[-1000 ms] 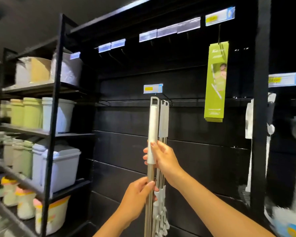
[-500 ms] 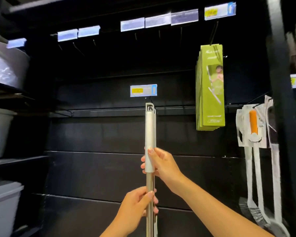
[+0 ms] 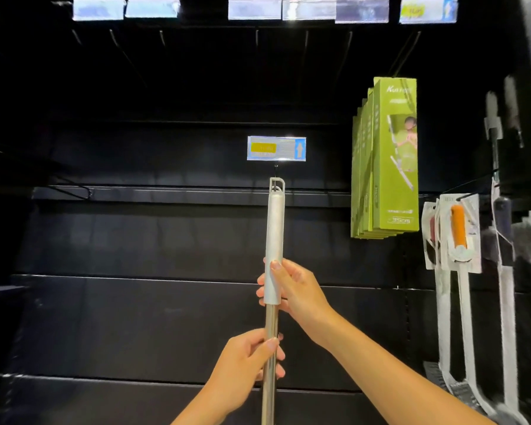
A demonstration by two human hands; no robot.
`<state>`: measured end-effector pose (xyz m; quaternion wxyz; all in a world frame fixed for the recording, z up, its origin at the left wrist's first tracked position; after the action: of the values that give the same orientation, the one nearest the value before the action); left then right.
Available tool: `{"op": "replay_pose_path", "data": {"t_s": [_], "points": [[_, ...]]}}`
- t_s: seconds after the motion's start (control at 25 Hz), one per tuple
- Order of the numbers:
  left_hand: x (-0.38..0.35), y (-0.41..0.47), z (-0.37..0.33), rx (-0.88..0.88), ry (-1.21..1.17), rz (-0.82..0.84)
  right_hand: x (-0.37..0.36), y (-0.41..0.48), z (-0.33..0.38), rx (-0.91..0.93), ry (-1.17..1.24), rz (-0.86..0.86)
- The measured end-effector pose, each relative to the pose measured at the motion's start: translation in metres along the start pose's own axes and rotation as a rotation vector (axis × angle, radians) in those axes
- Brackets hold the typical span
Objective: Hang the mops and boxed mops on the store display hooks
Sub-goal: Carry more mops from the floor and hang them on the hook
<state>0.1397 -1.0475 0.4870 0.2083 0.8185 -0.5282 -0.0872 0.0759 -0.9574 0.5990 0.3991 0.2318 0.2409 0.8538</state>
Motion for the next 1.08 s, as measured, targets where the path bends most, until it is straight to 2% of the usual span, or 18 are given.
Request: {"op": "replay_pose_path", "data": {"t_s": [0.52,0.64,0.76,0.88,0.96,1.08], "points": [[0.002,0.010,-0.007,-0.010,-0.075,0.058,-0.002,0.013,0.007,0.013,-0.049,-0.004],[-0.001,0.009,-0.014,0.050,-0.087,0.098,-0.001,0.013,0.013,0.022,-0.036,-0.020],[0.006,0.019,-0.028,0.094,-0.276,0.010,-0.001,0.013,0.017,0.029,-0.045,-0.021],[0.032,0.042,-0.066,-0.093,-0.516,-0.124,0.000,0.012,0.016,0.042,-0.070,-0.015],[0.047,0.054,-0.096,-0.217,-0.446,-0.146,0.001,0.009,0.015,0.034,-0.056,-0.009],[0.042,0.066,-0.139,-0.295,-0.246,-0.076,0.000,0.002,0.012,0.027,-0.052,0.008]]}}
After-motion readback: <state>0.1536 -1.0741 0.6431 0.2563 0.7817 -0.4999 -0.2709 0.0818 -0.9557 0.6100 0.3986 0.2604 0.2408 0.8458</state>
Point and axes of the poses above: each hand's wrist, its own y-axis towards the middle knuckle, its own x-axis out of the back of the hand, z = x × y, the point moved 9 cm from there along y, towards the middle knuckle, and after that the axes turned 9 degrees about -y, right-handed, at the moved point
